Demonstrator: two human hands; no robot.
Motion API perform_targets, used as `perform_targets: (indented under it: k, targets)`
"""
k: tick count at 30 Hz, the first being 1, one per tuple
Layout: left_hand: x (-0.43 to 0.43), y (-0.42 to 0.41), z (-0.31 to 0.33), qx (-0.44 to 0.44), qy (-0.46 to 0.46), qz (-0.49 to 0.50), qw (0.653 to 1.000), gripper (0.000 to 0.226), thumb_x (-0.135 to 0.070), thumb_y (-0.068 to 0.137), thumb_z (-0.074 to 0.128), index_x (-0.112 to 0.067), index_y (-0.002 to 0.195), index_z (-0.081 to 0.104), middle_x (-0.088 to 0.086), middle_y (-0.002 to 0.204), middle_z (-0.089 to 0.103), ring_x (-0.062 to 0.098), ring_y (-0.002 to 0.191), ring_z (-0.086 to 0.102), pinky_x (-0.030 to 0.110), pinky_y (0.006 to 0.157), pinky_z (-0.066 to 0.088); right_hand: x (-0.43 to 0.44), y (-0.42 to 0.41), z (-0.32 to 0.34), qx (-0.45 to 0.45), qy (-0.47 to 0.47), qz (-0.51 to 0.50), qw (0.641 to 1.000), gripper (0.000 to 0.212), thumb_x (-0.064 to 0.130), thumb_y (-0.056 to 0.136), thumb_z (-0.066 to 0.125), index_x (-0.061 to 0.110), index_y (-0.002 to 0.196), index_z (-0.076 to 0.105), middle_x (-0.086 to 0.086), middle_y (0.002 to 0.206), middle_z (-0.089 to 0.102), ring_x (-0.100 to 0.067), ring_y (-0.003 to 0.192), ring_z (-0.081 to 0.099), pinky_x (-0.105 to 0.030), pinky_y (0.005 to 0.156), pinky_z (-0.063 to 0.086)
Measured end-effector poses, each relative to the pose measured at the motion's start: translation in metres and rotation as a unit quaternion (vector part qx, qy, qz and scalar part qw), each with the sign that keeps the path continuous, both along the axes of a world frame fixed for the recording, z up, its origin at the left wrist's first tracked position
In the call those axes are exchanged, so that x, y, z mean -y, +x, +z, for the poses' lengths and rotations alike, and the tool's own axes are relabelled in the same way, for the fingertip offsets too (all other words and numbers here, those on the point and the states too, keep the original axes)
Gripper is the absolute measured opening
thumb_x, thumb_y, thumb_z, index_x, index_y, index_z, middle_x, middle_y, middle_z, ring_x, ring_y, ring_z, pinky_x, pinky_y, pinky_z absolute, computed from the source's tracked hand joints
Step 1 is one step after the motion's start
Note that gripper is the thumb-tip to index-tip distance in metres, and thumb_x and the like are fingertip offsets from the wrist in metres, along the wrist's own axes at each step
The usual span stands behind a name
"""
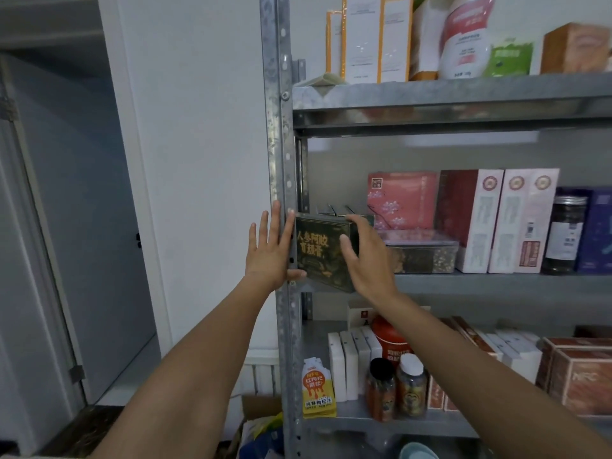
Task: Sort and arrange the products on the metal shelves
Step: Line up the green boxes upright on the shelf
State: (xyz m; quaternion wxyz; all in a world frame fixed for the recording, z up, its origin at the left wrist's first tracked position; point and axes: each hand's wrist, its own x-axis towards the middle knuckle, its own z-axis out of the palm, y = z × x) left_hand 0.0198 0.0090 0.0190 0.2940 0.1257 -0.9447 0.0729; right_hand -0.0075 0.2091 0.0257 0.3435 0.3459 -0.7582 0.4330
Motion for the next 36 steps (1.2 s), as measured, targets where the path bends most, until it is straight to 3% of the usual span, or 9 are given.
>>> perform_targets:
  k: [4, 8, 10, 12, 15, 20, 28, 32, 36]
  targets:
    - [-0.007, -0.002, -0.004, -0.043, 0.039, -0.035, 0.998, 0.106, -0.078, 0.082, 0.036, -0.029, 0.14, -0.038, 0.002, 0.145, -0.051, 0.028, 0.142, -0.033, 0.044, 0.11, -0.021, -0.03, -0.004, -0.004, 0.02, -0.084, 0.028, 0.996, 0.036, 0.021, 0.105, 0.04, 0.011, 0.139, 0.043, -0.009, 0.131, 0.054, -0.02, 0.117, 0.051, -0.033, 0.093, 0.041]
    - [-0.039, 0.0, -0.01, -0.165, 0.196, -0.108, 0.961, 0.085, -0.075, 0.086, 0.026, -0.028, 0.155, 0.01, 0.002, 0.162, -0.014, 0.019, 0.148, -0.012, 0.043, 0.117, -0.007, -0.051, -0.008, -0.003, 0.086, -0.167, 0.068, 0.98, 0.035, 0.019, 0.107, 0.033, 0.014, 0.139, 0.042, -0.01, 0.132, 0.054, -0.024, 0.121, 0.054, -0.043, 0.102, 0.045]
    - [-0.059, 0.003, -0.011, -0.198, 0.273, -0.133, 0.932, 0.075, -0.072, 0.089, 0.028, -0.022, 0.144, 0.036, 0.006, 0.155, 0.019, 0.022, 0.142, 0.013, 0.04, 0.115, 0.011, -0.06, -0.01, -0.002, 0.102, -0.202, 0.085, 0.97, 0.031, 0.016, 0.107, 0.031, 0.018, 0.135, 0.045, 0.007, 0.128, 0.054, 0.003, 0.118, 0.051, -0.018, 0.1, 0.042]
    - [-0.074, 0.005, -0.008, -0.182, 0.41, -0.182, 0.875, 0.066, -0.069, 0.091, 0.03, -0.017, 0.127, 0.05, 0.008, 0.136, 0.049, 0.022, 0.126, 0.044, 0.03, 0.103, 0.032, -0.069, -0.012, 0.0, 0.116, -0.209, 0.096, 0.966, 0.027, 0.014, 0.107, 0.032, 0.026, 0.127, 0.045, 0.021, 0.113, 0.05, 0.023, 0.098, 0.047, 0.005, 0.079, 0.034]
    - [-0.087, 0.01, -0.006, -0.156, 0.595, -0.227, 0.755, 0.044, -0.058, 0.096, 0.037, -0.024, 0.112, 0.059, -0.007, 0.101, 0.071, 0.006, 0.092, 0.068, 0.018, 0.081, 0.052, -0.08, -0.014, 0.001, 0.159, -0.207, 0.119, 0.958, 0.024, 0.017, 0.107, 0.033, 0.033, 0.122, 0.044, 0.015, 0.115, 0.049, 0.003, 0.107, 0.046, 0.005, 0.076, 0.033]
    - [-0.097, 0.011, -0.008, -0.188, 0.613, -0.216, 0.736, 0.033, -0.049, 0.1, 0.038, -0.024, 0.099, 0.06, -0.012, 0.08, 0.069, -0.005, 0.063, 0.067, 0.006, 0.049, 0.044, -0.09, -0.017, -0.001, 0.218, -0.208, 0.151, 0.941, 0.026, 0.023, 0.105, 0.037, 0.03, 0.128, 0.05, 0.009, 0.131, 0.048, -0.009, 0.121, 0.041, -0.02, 0.093, 0.033]
    - [-0.105, 0.023, -0.002, -0.2, 0.626, -0.182, 0.732, 0.051, -0.052, 0.099, 0.04, -0.008, 0.11, 0.063, 0.008, 0.098, 0.071, 0.017, 0.085, 0.067, 0.028, 0.072, 0.055, -0.102, -0.022, -0.005, 0.371, -0.195, 0.255, 0.871, 0.061, 0.024, 0.085, 0.071, 0.036, 0.138, 0.043, -0.005, 0.136, 0.055, -0.022, 0.115, 0.06, -0.039, 0.1, 0.046]
    - [-0.106, 0.026, -0.002, -0.185, 0.641, -0.175, 0.724, 0.054, -0.053, 0.099, 0.039, -0.007, 0.119, 0.06, 0.007, 0.102, 0.07, 0.016, 0.087, 0.067, 0.026, 0.069, 0.054, -0.105, -0.028, -0.009, 0.437, -0.217, 0.308, 0.817, 0.059, 0.019, 0.072, 0.076, 0.011, 0.127, 0.057, -0.008, 0.1, 0.075, -0.023, 0.084, 0.074, -0.035, 0.068, 0.061]
    - [-0.111, 0.031, -0.001, -0.165, 0.54, -0.163, 0.809, 0.068, -0.063, 0.094, 0.032, -0.011, 0.135, 0.046, 0.01, 0.125, 0.061, 0.023, 0.109, 0.061, 0.04, 0.09, 0.052, -0.105, -0.031, -0.011, 0.423, -0.259, 0.295, 0.817, 0.037, 0.015, 0.074, 0.075, 0.009, 0.109, 0.065, -0.006, 0.089, 0.077, -0.021, 0.077, 0.074, -0.031, 0.063, 0.059]
